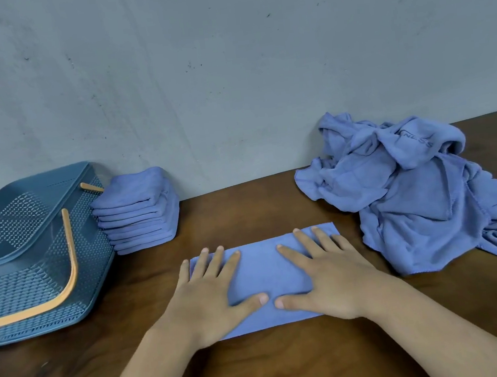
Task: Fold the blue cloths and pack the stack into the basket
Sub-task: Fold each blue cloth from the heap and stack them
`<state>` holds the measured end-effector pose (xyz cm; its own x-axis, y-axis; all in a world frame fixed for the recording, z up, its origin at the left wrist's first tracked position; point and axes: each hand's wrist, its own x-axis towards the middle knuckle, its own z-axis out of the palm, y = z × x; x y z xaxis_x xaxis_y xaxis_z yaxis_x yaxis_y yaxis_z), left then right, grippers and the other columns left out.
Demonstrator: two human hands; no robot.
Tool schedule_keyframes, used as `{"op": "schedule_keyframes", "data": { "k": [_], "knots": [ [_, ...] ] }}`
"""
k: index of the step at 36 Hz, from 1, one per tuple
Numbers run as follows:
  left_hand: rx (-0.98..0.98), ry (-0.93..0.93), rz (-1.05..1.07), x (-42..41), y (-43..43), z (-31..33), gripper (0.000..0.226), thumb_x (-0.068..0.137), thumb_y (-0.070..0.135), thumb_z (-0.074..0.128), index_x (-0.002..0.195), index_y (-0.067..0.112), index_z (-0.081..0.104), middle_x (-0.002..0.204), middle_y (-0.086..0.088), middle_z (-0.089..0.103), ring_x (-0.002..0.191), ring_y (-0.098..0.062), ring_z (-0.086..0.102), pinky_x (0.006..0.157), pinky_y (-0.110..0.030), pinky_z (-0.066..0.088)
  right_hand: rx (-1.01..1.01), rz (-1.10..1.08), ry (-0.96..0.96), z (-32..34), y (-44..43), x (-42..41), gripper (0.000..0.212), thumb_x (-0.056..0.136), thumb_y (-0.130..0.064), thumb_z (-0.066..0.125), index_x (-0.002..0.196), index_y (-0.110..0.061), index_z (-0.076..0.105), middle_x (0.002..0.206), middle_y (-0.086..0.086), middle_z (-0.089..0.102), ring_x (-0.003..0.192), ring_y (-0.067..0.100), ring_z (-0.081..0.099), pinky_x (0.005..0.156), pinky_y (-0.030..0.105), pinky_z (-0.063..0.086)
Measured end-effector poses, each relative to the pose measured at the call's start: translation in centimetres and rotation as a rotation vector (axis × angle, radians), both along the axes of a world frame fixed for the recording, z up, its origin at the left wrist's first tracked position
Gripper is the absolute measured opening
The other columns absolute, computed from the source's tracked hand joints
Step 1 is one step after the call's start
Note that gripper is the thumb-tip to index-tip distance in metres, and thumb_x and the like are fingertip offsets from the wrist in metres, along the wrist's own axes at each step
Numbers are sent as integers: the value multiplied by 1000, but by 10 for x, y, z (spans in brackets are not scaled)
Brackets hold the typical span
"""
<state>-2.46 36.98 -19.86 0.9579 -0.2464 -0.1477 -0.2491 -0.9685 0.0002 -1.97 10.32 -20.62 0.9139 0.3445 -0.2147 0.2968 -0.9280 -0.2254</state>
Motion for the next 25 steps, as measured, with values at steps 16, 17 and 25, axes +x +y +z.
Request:
{"op": "schedule_keyframes", "data": {
  "k": [16,17,25],
  "knots": [
    [-216,-24,-126,27,-52,-21,66,108,67,18,167,46,-2,171,32,-8,158,4,-15,132,-41,-5,121,-117,-49,-11,-25,27,64,107,-66,12,166,-47,0,173,-23,-13,158,3,-18,130,46,-8],
    [-213,-26,-121,27,-53,-21,68,107,69,18,167,46,-2,171,32,-9,158,3,-16,132,-42,-7,126,-135,-53,-12,-28,30,62,108,-62,13,167,-45,1,173,-25,-10,159,2,-16,130,46,-8],
    [-184,-6,-78,23,-56,-16,87,93,88,19,166,46,-3,173,27,-8,161,-6,-16,131,-50,-7,162,-195,-192,-15,-30,40,51,110,-47,30,161,-41,33,168,-25,24,157,7,19,127,45,19]
  ]
}}
